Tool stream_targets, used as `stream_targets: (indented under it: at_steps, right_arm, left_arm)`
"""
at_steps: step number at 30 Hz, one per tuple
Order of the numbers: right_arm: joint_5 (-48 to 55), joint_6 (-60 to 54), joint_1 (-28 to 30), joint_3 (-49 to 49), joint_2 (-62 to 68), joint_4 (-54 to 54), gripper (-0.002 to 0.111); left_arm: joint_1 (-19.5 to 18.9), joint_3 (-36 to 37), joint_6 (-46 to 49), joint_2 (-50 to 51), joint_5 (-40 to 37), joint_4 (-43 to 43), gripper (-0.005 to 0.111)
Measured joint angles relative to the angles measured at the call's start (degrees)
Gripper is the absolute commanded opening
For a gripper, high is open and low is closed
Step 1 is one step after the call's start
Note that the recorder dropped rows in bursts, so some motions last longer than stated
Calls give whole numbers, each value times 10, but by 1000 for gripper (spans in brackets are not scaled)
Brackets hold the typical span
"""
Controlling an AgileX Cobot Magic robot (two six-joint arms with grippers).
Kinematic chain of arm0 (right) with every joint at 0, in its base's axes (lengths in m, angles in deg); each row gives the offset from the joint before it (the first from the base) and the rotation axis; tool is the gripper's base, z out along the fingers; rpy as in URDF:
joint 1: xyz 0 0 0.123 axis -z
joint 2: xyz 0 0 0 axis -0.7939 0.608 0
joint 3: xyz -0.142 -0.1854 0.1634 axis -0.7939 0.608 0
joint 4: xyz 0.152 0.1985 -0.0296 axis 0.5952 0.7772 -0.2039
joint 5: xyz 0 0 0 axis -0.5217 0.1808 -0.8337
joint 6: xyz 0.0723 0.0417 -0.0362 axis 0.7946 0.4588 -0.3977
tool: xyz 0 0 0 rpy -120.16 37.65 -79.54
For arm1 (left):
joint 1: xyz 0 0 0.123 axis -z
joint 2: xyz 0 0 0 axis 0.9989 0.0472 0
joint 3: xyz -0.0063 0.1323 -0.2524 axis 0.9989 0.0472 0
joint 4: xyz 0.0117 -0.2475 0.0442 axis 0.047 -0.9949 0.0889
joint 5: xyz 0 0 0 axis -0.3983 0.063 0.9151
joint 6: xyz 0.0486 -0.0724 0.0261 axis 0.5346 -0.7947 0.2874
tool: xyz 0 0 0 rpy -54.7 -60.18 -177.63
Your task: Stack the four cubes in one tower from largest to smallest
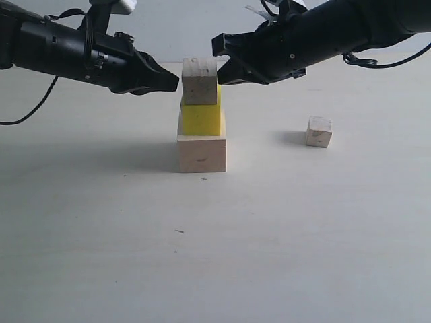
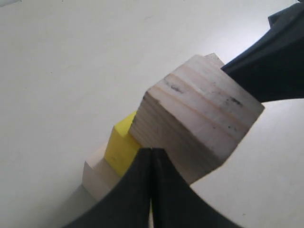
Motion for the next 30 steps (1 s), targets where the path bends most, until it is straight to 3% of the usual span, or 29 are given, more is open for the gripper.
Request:
stream_targets:
  at_steps: [12,23,30]
  right_arm:
    - [-17,28,0,0,0,-54,0]
    - [-48,135,0,0,-5,-159,0]
    - [-42,141,0,0,17,-150,0]
  left_arm:
    - [0,15,-6,-1,12,9,0]
    - [0,16,-6,-1,28,11,0]
    - [-1,24,-6,1,41,11,0]
